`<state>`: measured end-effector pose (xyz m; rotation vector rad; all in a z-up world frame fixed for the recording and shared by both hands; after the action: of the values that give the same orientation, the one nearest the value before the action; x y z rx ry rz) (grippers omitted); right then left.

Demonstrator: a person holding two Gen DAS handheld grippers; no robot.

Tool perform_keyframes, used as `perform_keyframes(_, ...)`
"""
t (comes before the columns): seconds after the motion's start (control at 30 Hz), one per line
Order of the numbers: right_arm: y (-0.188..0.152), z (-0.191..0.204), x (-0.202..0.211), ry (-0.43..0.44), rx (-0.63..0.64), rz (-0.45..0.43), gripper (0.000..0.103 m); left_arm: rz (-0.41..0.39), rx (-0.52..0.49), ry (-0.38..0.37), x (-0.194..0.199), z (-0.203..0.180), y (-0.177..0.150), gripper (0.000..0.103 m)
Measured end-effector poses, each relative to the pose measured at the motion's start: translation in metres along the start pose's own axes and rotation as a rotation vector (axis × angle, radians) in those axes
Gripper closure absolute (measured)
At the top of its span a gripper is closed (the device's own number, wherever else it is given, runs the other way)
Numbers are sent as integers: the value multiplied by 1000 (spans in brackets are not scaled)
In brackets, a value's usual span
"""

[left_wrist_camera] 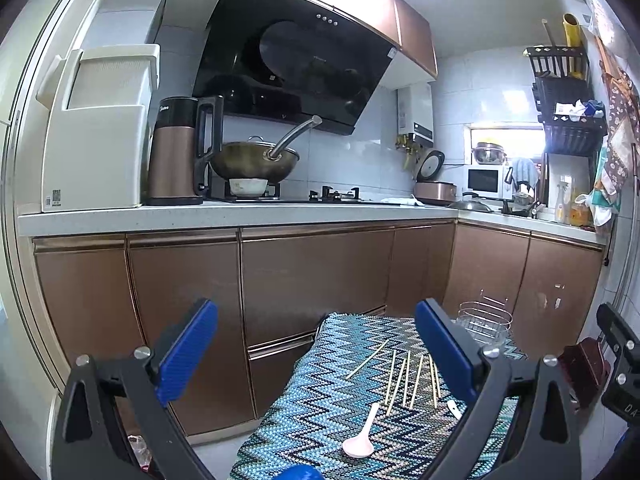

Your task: Organize utensils

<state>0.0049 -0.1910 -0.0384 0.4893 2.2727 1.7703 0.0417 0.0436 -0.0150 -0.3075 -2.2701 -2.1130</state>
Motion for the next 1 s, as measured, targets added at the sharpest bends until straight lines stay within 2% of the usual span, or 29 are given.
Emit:
perform_keyframes(0.4, -4, 10, -1, 8, 28, 8, 0, 28, -21, -1, -8, 1, -4, 3)
perform_keyframes(0.53, -5, 11, -5, 9, 32, 15, 0, 30, -41, -13, -11, 0, -4, 3)
perform_keyframes(0.77, -10, 15, -15, 12, 43, 38, 0, 60, -20, -45, -22, 2, -7, 3)
perform_keyframes(0.9, -14, 16, -25, 15, 35, 52, 0, 51, -16, -36, -27, 4, -7, 3)
perform_keyframes(1.0, -17, 16, -35, 23, 23, 63, 0, 44, -21, 3, -32, 6, -5, 3)
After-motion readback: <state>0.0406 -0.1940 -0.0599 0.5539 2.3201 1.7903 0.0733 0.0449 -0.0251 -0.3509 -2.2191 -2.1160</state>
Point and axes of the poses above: each gripper's, at about its wrist camera, not at the fingertips, and x roughly against the way its jaws point, z to its left, y to its top, the point moved 6 cm from there along -x, roughly the way its jaws point, and after that the axes turned 9 degrees about -y, right-handed, at the moved point
